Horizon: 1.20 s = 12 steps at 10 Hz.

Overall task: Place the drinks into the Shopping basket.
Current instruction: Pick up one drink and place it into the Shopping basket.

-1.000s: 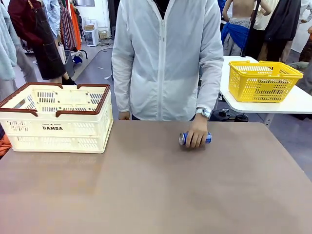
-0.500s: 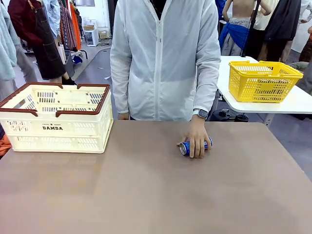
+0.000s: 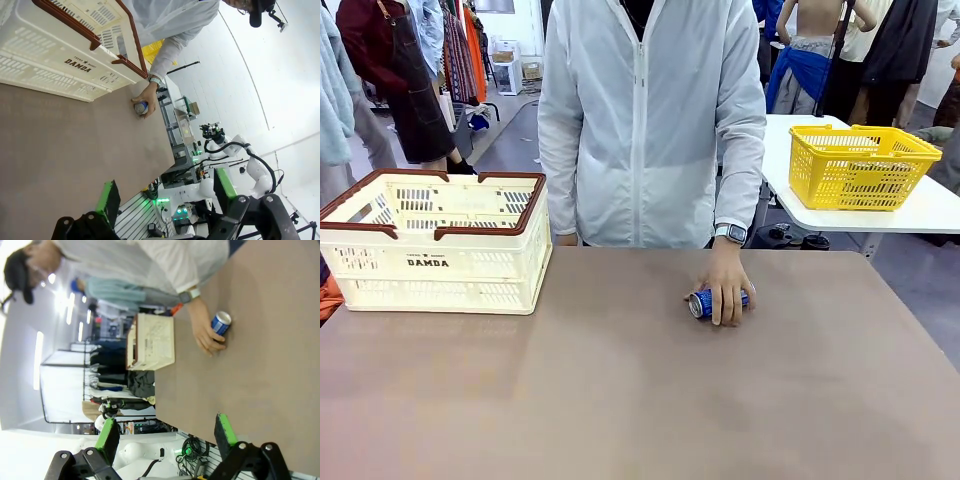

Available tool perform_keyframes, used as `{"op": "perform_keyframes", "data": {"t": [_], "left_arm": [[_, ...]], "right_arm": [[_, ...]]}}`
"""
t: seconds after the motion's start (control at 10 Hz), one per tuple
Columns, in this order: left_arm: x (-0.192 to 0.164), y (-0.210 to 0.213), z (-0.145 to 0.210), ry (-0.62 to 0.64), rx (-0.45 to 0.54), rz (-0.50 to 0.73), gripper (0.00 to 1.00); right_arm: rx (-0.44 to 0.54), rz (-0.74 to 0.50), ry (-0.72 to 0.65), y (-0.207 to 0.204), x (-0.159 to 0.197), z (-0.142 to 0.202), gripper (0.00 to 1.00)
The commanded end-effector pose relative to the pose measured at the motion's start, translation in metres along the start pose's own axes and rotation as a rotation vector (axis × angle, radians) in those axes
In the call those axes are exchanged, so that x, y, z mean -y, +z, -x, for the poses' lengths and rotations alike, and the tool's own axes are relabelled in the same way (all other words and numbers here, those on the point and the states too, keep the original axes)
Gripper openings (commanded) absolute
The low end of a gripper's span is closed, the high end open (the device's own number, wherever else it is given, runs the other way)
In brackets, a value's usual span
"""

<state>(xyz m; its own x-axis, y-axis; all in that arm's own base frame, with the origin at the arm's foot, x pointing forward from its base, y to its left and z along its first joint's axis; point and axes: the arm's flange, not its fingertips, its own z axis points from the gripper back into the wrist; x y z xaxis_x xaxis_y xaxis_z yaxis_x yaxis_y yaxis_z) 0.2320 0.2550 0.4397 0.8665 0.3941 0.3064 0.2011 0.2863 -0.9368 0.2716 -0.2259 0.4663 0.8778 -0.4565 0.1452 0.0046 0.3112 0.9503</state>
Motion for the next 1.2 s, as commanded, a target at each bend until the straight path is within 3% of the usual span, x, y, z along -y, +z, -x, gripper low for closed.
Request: {"op": "perform_keyframes", "data": {"t": [0.0,0.5,0.7,0.9,1.1], "left_arm": [[0.001,0.000,-0.001,-0.021,0.015,0.025,1.00],[0.001,0.000,-0.001,-0.021,0.015,0.025,1.00],[0.017,-0.021,-0.020,0.015,-0.074,0.047,1.00],[0.104,-0.108,-0.034,-0.059,-0.319,-0.084,1.00],[0.180,-0.239,-0.034,-0.180,-0.572,-0.292,1.00]], "right_arm": [[0.012,-0.021,0.013,0.001,-0.002,-0.003,1.00],[0.012,-0.021,0.013,0.001,-0.002,-0.003,1.00],[0.012,-0.021,0.013,0.001,-0.002,-0.003,1.00],[0.012,-0.021,0.013,0.001,-0.002,-0.003,1.00],[0.012,-0.021,0.013,0.001,-0.002,-0.003,1.00]]}}
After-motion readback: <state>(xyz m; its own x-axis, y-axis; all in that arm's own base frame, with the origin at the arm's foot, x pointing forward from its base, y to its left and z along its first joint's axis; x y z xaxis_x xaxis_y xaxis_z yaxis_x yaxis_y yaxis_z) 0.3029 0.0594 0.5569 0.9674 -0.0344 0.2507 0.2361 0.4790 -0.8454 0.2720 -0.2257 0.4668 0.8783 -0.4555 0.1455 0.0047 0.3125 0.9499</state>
